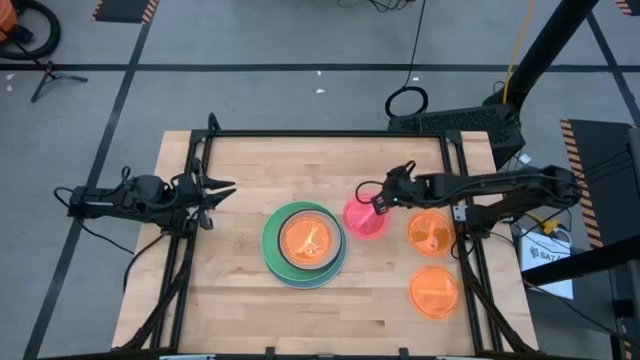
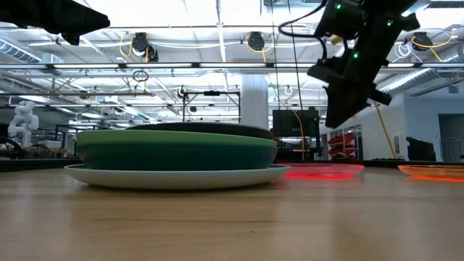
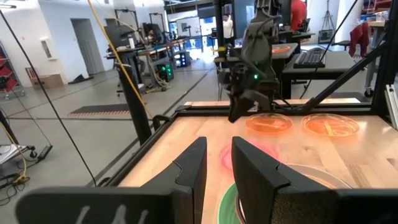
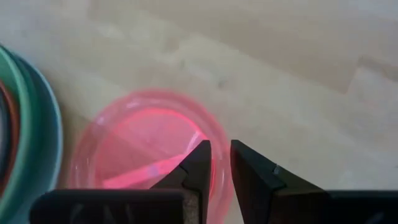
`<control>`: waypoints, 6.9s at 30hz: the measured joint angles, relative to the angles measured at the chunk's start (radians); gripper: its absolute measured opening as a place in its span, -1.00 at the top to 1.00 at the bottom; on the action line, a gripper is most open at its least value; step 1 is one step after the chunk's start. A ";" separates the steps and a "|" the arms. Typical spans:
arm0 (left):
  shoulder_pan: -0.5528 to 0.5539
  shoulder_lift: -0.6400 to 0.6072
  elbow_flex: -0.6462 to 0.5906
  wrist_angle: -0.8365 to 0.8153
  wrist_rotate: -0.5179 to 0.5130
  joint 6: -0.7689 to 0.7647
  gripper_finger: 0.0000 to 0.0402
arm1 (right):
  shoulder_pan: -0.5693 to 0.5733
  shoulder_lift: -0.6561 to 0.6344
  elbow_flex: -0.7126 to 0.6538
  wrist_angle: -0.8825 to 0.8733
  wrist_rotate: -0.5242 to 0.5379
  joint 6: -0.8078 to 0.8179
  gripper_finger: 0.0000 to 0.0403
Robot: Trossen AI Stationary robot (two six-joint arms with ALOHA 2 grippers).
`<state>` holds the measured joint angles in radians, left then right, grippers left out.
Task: Stack plastic plates
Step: Stack the transparent pink plate on top of the transparent orange plate
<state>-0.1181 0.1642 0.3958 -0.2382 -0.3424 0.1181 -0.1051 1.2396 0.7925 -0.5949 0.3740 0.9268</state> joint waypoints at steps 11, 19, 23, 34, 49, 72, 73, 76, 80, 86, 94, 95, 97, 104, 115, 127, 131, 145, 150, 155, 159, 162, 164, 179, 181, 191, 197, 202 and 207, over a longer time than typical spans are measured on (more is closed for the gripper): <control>0.000 0.000 0.000 0.001 0.000 0.000 0.59 | 0.025 -0.022 0.001 0.232 0.076 -0.092 0.73; 0.000 0.000 0.000 0.003 0.000 -0.002 0.59 | 0.047 0.042 0.002 0.512 0.260 -0.242 0.73; 0.000 0.000 0.000 0.000 0.000 -0.003 0.59 | 0.048 0.065 0.001 0.554 0.281 -0.299 0.73; 0.000 0.000 0.000 -0.007 0.000 0.002 0.59 | 0.045 0.121 0.001 0.531 0.221 -0.244 0.73; 0.000 0.000 0.000 0.002 0.000 -0.028 0.59 | -0.066 0.111 0.001 0.434 0.152 -0.190 0.73; 0.000 0.000 0.000 -0.023 0.000 -0.083 0.59 | -0.418 0.110 0.001 0.968 0.252 -0.715 0.99; 0.000 0.000 0.000 -0.023 0.000 -0.083 0.59 | -0.407 0.107 0.001 0.956 0.249 -0.713 0.99; 0.000 0.000 0.000 -0.023 0.000 -0.083 0.59 | -0.352 0.105 0.001 0.948 0.260 -0.687 0.99; 0.000 0.000 0.000 -0.023 0.000 -0.079 0.59 | -0.326 0.118 0.001 1.144 0.348 -0.791 1.00; 0.000 0.000 0.000 -0.022 0.000 -0.092 0.59 | -0.364 0.099 0.001 1.227 0.333 -0.817 1.00; 0.000 0.000 0.000 -0.022 0.000 -0.105 0.59 | -0.318 0.089 0.002 0.884 0.163 -0.604 1.00; 0.000 0.000 0.000 -0.023 0.000 -0.106 0.59 | -0.302 0.089 0.003 0.818 0.101 -0.557 1.00; 0.000 0.000 0.000 -0.026 0.000 -0.107 0.59 | -0.271 0.095 0.001 0.671 -0.024 -0.466 0.99; 0.000 0.000 0.000 -0.065 0.000 -0.114 0.59 | -0.190 0.098 0.001 0.270 -0.247 -0.198 0.99; 0.000 0.000 0.000 -0.068 0.000 -0.117 0.59 | -0.154 0.098 0.001 0.142 -0.171 -0.082 0.98; 0.000 0.000 0.000 -0.074 0.000 -0.116 0.59 | -0.154 0.098 0.001 0.151 -0.133 -0.082 0.98; 0.000 0.000 0.000 -0.074 0.000 -0.116 0.59 | -0.154 0.098 0.001 0.152 -0.133 -0.082 0.98; 0.000 0.000 0.000 -0.072 0.000 -0.115 0.59 | -0.142 0.098 0.001 0.204 -0.028 -0.095 0.98; 0.000 0.000 0.000 -0.072 0.000 -0.115 0.59 | -0.142 0.098 0.001 0.204 -0.028 -0.097 0.98; 0.000 0.000 0.000 -0.072 0.000 -0.114 0.59 | -0.142 0.098 0.001 0.203 -0.027 -0.101 0.98; 0.000 0.000 0.000 -0.072 0.000 -0.114 0.59 | -0.139 0.098 0.001 0.203 -0.008 -0.102 0.98; 0.000 0.000 0.000 -0.072 0.000 -0.114 0.59 | -0.132 0.098 0.001 0.202 0.023 -0.102 0.98; 0.000 0.000 0.000 -0.072 0.000 -0.115 0.59 | -0.128 0.098 0.001 0.202 0.027 -0.102 0.98; 0.000 0.000 0.000 -0.072 0.000 -0.115 0.59 | -0.121 0.098 0.001 0.202 0.045 -0.101 0.98; 0.000 0.000 0.000 -0.072 0.000 -0.115 0.59 | -0.121 0.098 0.001 0.202 0.045 -0.101 0.98; 0.000 0.000 0.000 -0.073 0.000 -0.115 0.59 | -0.121 0.098 0.001 0.202 0.047 -0.101 0.98; 0.000 0.000 0.000 -0.073 0.000 -0.115 0.59 | -0.122 0.110 0.002 0.200 0.034 -0.069 0.98; 0.000 0.000 0.000 -0.072 0.000 -0.115 0.59 | -0.130 0.141 0.002 0.131 -0.118 0.031 0.98; 0.000 0.000 0.000 -0.072 0.000 -0.116 0.59 | -0.126 0.167 0.002 -0.027 -0.140 0.086 0.98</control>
<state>-0.1181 0.1642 0.3954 -0.3103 -0.3428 0.0018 -0.2310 1.4071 0.7944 -0.6220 0.2342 1.0127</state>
